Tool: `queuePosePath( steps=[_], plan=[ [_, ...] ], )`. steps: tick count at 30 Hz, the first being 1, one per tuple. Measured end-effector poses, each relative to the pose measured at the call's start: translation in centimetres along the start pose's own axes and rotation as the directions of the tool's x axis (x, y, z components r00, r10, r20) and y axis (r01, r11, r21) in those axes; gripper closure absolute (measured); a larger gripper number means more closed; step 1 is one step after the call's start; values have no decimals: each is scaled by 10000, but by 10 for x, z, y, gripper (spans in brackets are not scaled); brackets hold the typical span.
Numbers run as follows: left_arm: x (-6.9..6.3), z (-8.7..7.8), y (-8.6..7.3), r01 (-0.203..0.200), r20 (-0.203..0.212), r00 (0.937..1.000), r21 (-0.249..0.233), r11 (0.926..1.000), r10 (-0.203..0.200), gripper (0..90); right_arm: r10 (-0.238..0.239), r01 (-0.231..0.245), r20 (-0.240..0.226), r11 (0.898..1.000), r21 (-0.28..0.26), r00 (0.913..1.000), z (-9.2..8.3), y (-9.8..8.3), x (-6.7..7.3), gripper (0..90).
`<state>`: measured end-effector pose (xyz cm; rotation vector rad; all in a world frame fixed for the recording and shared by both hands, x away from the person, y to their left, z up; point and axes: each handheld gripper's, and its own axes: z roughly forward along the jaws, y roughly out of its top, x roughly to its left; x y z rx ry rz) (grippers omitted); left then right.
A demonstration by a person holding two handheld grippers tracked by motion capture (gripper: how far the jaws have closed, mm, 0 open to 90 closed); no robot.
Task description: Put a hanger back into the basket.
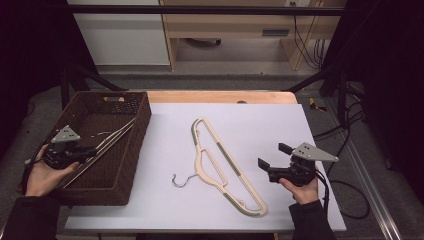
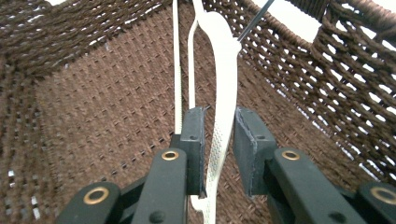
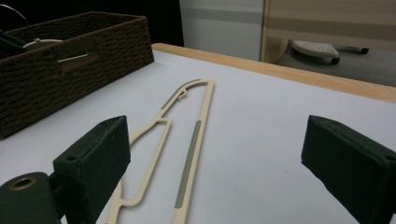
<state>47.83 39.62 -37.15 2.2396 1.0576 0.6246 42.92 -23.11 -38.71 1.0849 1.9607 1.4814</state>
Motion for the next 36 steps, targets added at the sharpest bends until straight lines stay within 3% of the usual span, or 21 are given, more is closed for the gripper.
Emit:
queuePosePath(
  steps=[2,4,5,9,13,14,15,17,18,19,20,22,25,29,30,31,32,34,36],
  plan=[
    [-1,-4,2,61,41,10000,-7,10000,-61,702,-22,22,1,10000,12,10000,0,0,0,85],
    [-3,-12,4,141,-63,9999,-334,9993,-143,682,-7,7,-20,10000,9,10000,0,0,0,85],
    [-2,-15,5,18,-146,9999,-351,9994,-23,669,-13,13,-23,10000,19,10000,0,0,0,84],
    [-5,-26,8,329,-309,9989,-888,9955,-358,635,-38,37,-26,10000,-22,10000,0,1,1,85],
    [-14,-36,14,783,-513,9946,-1914,9784,-897,521,-46,45,-83,10000,-62,10000,-1,1,2,85],
    [-14,-36,14,783,-513,9946,-1914,9784,-897,494,-46,45,-83,10000,-62,10000,-1,1,2,85],
    [-17,-39,17,824,-500,9942,-2198,9721,-956,494,-96,96,-63,9999,-54,9999,-1,1,2,85],
    [-26,-46,22,936,-446,9928,-2876,9532,-1109,408,-110,109,-69,9999,-84,9999,-2,2,3,85],
    [-26,-46,22,936,-446,9928,-2876,9532,-1109,382,-100,100,-37,9999,-106,9999,-2,2,3,85],
    [-35,-50,27,962,-413,9924,-3316,9385,-1163,350,-114,113,-46,9999,-128,9999,-2,2,4,85],
    [-35,-50,27,962,-413,9924,-3316,9385,-1163,326,-114,113,-46,9999,-128,9999,-2,2,4,85],
    [-50,-54,34,891,-389,9929,-3873,9176,-1128,268,-158,157,-76,9997,-160,9998,-2,3,6,85],
    [-65,-54,40,900,-216,9937,-4315,8976,-1100,172,-213,212,-100,9997,-151,9997,-2,3,8,84],
    [-83,-49,47,981,187,9947,-4641,8804,-1010,113,-225,222,-132,9996,-174,9997,-2,4,10,84],
    [-83,-49,47,981,187,9947,-4641,8804,-1010,107,-227,225,-136,9996,-175,9997,-2,4,10,84],
    [-93,-45,50,1046,431,9945,-4838,8689,-958,98,-265,263,-129,9995,-187,9996,-2,3,10,84],
    [-98,-42,51,1062,510,9943,-4931,8635,-932,93,-241,238,-155,9996,-179,9996,-2,3,10,84],
    [-102,-40,52,1052,563,9944,-4980,8607,-890,84,-219,217,-133,9997,-126,9997,-1,3,11,84],
    [-115,-32,56,1150,846,9929,-5123,8510,-833,84,-260,257,-213,9996,-123,9994,0,2,12,83]
  ],
)
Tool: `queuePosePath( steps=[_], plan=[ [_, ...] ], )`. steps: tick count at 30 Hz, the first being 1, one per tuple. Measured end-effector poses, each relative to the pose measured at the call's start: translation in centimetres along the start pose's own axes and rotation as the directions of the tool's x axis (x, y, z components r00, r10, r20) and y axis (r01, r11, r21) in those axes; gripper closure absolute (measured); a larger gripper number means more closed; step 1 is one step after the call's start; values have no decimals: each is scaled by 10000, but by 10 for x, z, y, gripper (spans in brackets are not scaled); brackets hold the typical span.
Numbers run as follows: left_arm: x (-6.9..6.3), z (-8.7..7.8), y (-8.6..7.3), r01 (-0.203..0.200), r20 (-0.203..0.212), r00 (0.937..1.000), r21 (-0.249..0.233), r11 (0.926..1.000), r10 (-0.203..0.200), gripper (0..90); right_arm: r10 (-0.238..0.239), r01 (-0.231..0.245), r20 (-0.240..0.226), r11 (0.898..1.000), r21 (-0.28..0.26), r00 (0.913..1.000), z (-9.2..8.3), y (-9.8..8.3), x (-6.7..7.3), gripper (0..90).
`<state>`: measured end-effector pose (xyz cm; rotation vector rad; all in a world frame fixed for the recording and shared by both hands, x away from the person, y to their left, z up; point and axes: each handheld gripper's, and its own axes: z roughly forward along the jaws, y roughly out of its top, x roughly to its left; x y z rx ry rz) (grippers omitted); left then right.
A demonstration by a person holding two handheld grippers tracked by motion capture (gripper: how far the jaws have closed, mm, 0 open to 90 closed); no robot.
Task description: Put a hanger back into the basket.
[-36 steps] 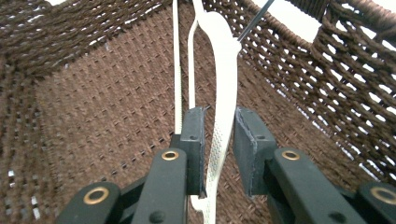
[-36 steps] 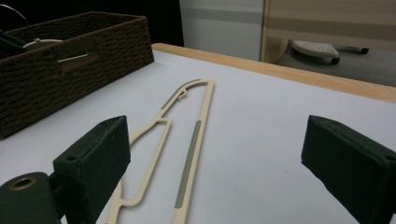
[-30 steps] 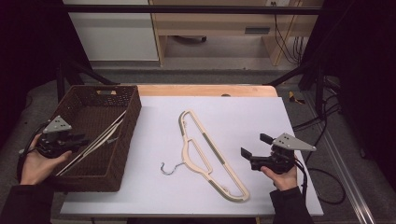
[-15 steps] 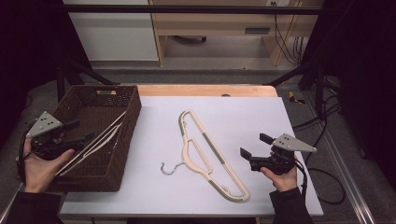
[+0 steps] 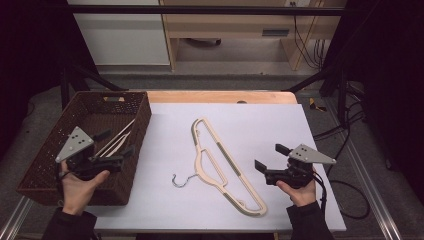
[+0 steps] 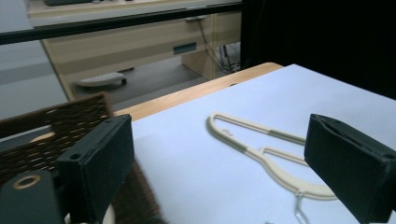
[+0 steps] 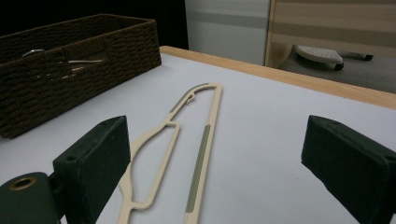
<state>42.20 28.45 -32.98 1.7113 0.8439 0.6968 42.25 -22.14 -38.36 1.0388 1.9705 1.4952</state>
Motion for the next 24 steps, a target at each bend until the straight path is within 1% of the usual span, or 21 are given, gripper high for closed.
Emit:
queuePosePath(
  steps=[1,4,5,7,8,9,10,13,14,15,16,17,19,20,21,22,23,24],
  plan=[
    [-4,3,-1,19,46,10000,-56,10000,-19,82,20,-20,55,10000,44,10000,0,0,1,83],
    [-13,10,-2,116,388,9992,-208,9997,-108,81,14,-14,-9,10000,-4,10000,1,0,2,82],
    [-16,12,-3,205,539,9984,-228,9995,-193,82,16,-16,2,10000,-11,10000,1,-1,2,81],
    [-22,17,-5,232,806,9965,-200,9995,-215,84,15,-15,-4,10000,-30,10000,1,-1,2,78],
    [-25,19,-7,194,888,9959,-152,9997,-180,87,-21,21,27,10000,-57,10000,1,-1,2,78],
    [-25,19,-7,194,888,9959,-152,9997,-180,91,-21,21,27,10000,-57,10000,1,-1,2,78],
    [-30,24,-10,255,1128,9933,-118,9996,-240,92,-13,13,5,10000,-47,10000,0,-1,2,77],
    [-37,32,-17,111,1367,9905,202,9997,-138,96,23,-23,16,10000,-36,10000,0,-2,2,77],
    [-37,32,-17,111,1367,9905,202,9997,-138,96,38,-38,46,10000,-28,10000,1,-2,2,77],
    [-42,38,-22,44,1468,9891,390,9992,-101,96,46,-46,39,10000,-30,10000,1,-3,2,78],
    [-42,38,-22,44,1468,9891,390,9992,-101,97,46,-46,39,10000,-30,10000,1,-3,2,78],
    [-45,44,-26,-63,1539,9881,625,9980,-34,97,30,-30,55,10000,10,10000,2,-3,2,77],
    [-49,49,-30,-114,1626,9867,783,9969,-15,98,8,-8,25,10000,19,10000,2,-4,3,77],
    [-49,49,-30,-114,1626,9867,783,9969,-15,100,-38,38,-8,10000,30,10000,2,-4,3,77],
    [-54,54,-34,-143,1701,9854,943,9954,-19,101,-21,21,26,10000,27,10000,2,-4,3,77],
    [-56,57,-35,-194,1770,9842,1000,9948,14,102,24,-24,25,10000,61,10000,2,-4,4,77],
    [-56,57,-35,-194,1770,9842,1000,9948,14,104,13,-13,25,10000,45,10000,3,-4,3,78],
    [-61,62,-39,-320,1862,9825,1167,9926,98,105,30,-30,18,10000,40,10000,3,-4,3,78]
  ],
)
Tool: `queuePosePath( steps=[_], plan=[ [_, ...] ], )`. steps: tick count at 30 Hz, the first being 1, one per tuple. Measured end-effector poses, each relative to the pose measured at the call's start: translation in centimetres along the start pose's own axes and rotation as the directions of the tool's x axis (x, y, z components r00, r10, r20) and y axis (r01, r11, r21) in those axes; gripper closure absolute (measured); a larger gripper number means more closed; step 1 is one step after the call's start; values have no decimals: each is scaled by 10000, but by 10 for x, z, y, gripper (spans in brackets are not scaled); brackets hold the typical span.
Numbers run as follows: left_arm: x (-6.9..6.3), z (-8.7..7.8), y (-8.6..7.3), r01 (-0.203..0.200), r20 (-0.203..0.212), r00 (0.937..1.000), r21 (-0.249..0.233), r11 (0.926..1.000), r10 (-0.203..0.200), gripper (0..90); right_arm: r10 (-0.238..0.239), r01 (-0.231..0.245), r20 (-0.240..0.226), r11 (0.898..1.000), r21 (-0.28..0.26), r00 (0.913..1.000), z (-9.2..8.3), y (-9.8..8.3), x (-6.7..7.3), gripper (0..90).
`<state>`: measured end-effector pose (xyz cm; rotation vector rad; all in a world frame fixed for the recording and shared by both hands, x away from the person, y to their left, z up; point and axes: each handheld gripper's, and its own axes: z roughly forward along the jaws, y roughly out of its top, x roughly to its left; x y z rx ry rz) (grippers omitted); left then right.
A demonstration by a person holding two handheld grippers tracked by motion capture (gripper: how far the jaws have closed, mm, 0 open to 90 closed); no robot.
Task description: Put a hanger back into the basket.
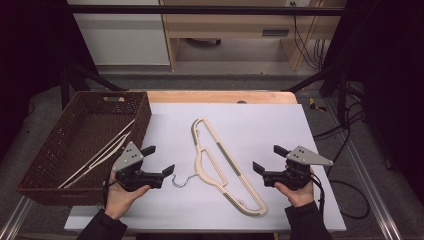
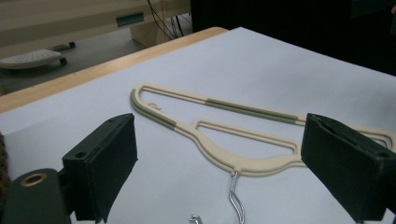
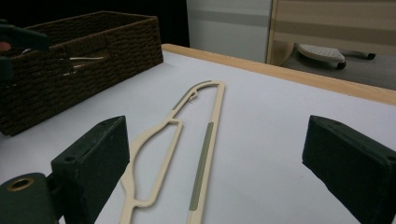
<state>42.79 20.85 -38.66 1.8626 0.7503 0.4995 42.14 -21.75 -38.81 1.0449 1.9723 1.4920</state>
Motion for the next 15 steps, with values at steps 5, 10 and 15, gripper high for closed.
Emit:
queuePosePath(
  steps=[5,10,15],
  plan=[
    [-7,15,-7,-115,191,9998,420,9990,107,109,-42,42,-20,10000,59,10000,1,-1,1,78],
    [-10,25,-10,-185,381,9992,792,9967,156,115,-48,48,-47,10000,79,10000,2,-1,3,78],
    [-11,34,-10,-199,503,9986,966,9951,151,137,-64,65,-119,9999,83,9999,3,-1,4,79]
  ],
)
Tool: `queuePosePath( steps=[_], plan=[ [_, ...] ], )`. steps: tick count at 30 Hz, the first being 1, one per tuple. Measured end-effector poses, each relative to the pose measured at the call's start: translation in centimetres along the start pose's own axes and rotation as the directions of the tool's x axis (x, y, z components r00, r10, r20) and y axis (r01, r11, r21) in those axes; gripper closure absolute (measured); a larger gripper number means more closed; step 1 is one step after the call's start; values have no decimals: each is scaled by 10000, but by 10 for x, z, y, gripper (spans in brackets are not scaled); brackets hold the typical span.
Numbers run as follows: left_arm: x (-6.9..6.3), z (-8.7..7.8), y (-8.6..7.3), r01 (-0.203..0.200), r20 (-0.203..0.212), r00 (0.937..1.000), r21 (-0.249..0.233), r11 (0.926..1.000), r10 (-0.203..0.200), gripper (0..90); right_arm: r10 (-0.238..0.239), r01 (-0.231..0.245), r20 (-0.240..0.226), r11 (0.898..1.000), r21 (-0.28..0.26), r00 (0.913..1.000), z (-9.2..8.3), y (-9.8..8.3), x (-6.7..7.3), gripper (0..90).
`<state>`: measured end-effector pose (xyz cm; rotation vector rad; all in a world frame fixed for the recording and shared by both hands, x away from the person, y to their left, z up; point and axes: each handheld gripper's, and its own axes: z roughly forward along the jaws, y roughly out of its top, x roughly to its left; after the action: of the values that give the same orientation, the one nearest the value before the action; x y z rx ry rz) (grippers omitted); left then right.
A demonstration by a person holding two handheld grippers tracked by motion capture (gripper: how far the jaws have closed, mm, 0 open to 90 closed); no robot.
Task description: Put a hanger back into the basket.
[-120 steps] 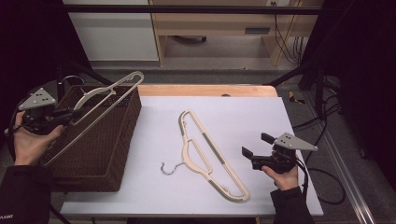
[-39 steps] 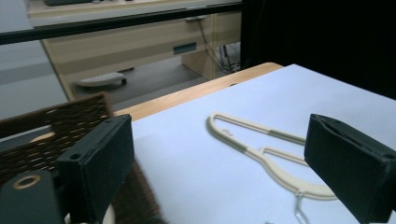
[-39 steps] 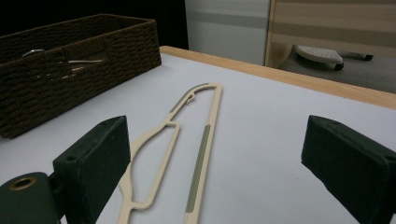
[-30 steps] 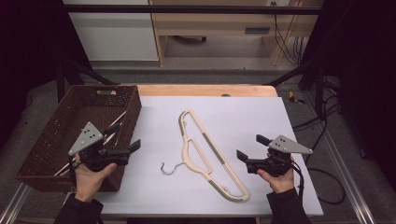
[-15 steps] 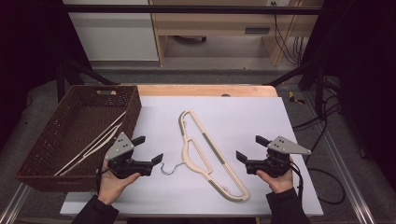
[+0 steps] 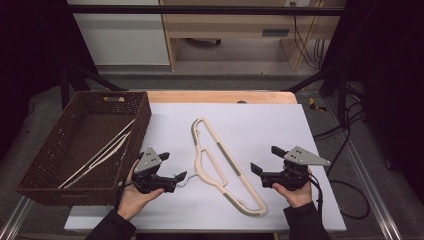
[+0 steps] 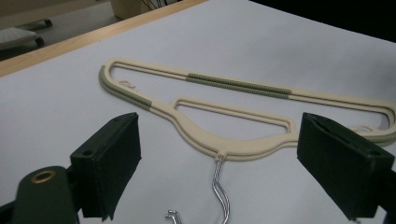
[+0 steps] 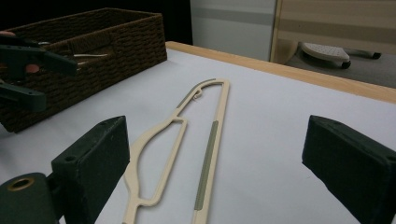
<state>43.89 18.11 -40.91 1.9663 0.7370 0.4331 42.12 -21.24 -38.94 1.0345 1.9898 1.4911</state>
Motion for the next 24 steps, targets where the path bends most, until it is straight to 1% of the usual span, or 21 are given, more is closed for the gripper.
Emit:
queuePosePath(
  steps=[1,3,4,5,6,9,10,11,12,13,15,16,17,19,20,21,22,23,24],
  plan=[
    [0,6,1,-22,37,10000,178,9998,22,147,15,-15,-6,10000,10,10000,1,0,0,79],
    [0,13,2,-76,72,9999,381,9992,73,156,4,-4,-24,10000,27,10000,1,0,0,79],
    [0,13,2,-76,72,9999,381,9992,73,162,-14,14,-34,10000,13,10000,0,0,0,80],
    [0,17,2,-128,75,9999,496,9987,124,162,-14,14,-34,10000,13,10000,0,0,0,80],
    [-1,25,1,-220,61,9997,762,9968,216,169,-36,36,-76,10000,-15,10000,0,0,-1,80],
    [-2,37,-2,-229,212,9996,1042,9943,208,190,-35,35,-84,10000,-32,10000,0,0,-1,80],
    [-3,41,-3,-299,232,9994,1158,9928,274,194,-29,29,-92,10000,-27,10000,0,0,0,80],
    [-3,41,-3,-299,232,9994,1158,9928,274,200,-29,29,-92,10000,-27,10000,0,0,0,80],
    [-4,47,-6,-354,270,9991,1335,9904,321,212,2,-3,-67,10000,-15,10000,0,0,0,80],
    [-4,49,-7,-356,314,9990,1434,9890,314,226,-8,8,-63,10000,1,10000,0,0,0,80],
    [-4,52,-8,-348,336,9990,1496,9881,301,259,-5,5,-65,10000,-1,10000,0,0,0,81],
    [-3,55,-11,-385,312,9989,1669,9852,338,286,-54,53,-102,10000,-16,9999,0,-1,0,81],
    [-2,57,-13,-357,396,9988,1746,9840,292,322,2,-2,-73,10000,6,10000,1,-1,0,81],
    [-2,61,-16,-405,427,9986,1957,9798,327,368,-15,15,-108,10000,54,9999,1,-1,0,81],
    [-2,61,-16,-405,427,9986,1957,9798,327,401,-15,15,-108,10000,54,9999,1,-1,0,81],
    [-2,63,-18,-473,460,9982,2095,9767,385,424,12,-12,-90,10000,76,10000,2,-2,1,81],
    [-2,65,-19,-544,402,9981,2203,9739,466,439,8,-7,-78,10000,85,10000,2,-2,1,81],
    [-2,68,-23,-619,444,9976,2417,9684,527,466,3,-2,-89,10000,97,10000,3,-2,0,81],
    [-2,70,-24,-680,453,9973,2534,9650,583,482,3,-2,-93,9999,103,10000,3,-2,1,81]
  ],
)
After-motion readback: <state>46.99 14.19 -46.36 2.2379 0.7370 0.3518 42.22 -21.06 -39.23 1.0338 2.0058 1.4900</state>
